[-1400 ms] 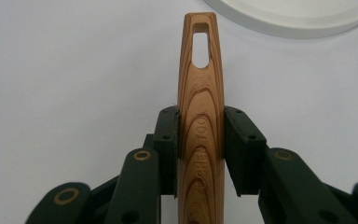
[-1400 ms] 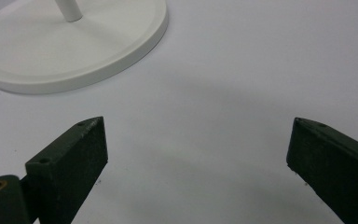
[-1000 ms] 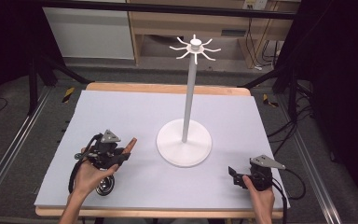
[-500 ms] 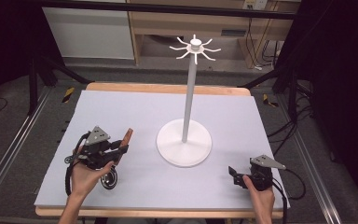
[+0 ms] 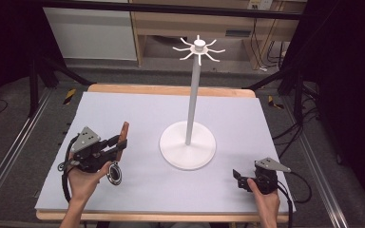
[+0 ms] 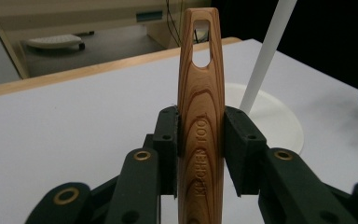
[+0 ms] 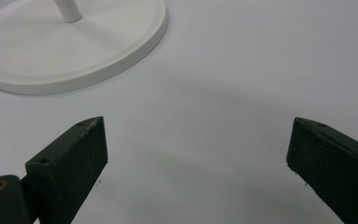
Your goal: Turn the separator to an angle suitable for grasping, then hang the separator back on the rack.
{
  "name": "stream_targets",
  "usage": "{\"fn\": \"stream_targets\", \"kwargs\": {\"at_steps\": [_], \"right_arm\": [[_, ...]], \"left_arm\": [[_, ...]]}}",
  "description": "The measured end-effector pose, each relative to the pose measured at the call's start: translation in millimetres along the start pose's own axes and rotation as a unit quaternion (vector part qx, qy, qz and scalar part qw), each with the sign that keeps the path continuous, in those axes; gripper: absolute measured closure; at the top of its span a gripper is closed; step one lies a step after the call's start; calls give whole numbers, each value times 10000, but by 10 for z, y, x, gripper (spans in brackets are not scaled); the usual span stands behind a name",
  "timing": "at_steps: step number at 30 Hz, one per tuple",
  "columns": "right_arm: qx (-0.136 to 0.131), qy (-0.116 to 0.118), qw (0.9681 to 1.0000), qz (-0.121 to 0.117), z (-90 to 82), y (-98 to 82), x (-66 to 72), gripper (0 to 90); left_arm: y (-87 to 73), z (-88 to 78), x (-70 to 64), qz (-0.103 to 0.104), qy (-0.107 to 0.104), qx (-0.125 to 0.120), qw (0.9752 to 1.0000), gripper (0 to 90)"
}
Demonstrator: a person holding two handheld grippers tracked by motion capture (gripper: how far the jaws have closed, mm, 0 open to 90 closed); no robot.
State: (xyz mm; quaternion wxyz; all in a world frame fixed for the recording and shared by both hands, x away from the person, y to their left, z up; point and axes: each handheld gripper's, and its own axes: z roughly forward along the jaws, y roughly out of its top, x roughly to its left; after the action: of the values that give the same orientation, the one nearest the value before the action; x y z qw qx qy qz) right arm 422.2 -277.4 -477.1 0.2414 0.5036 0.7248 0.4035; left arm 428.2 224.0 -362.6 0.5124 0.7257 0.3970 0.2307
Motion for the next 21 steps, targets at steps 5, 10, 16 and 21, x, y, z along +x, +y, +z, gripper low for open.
{"fn": "stream_targets", "kwargs": {"at_steps": [5, 10, 16, 21], "right_arm": [[11, 8, 10000, 16, 0, 1, 2, 57], [-2, -18, 10000, 16, -1, 2, 0, 57], [19, -3, 10000, -26, 2, 2, 11, 57], [-15, 1, 10000, -12, -1, 4, 10, 57]], "left_arm": [[50, -44, -27, -12, -45, -233, 9997, 672], [139, -81, -60, 12, -112, -423, 9990, 672], [245, -68, -106, 44, -181, -587, 9981, 672], [352, -42, -143, 66, -217, -666, 9975, 672]]}}
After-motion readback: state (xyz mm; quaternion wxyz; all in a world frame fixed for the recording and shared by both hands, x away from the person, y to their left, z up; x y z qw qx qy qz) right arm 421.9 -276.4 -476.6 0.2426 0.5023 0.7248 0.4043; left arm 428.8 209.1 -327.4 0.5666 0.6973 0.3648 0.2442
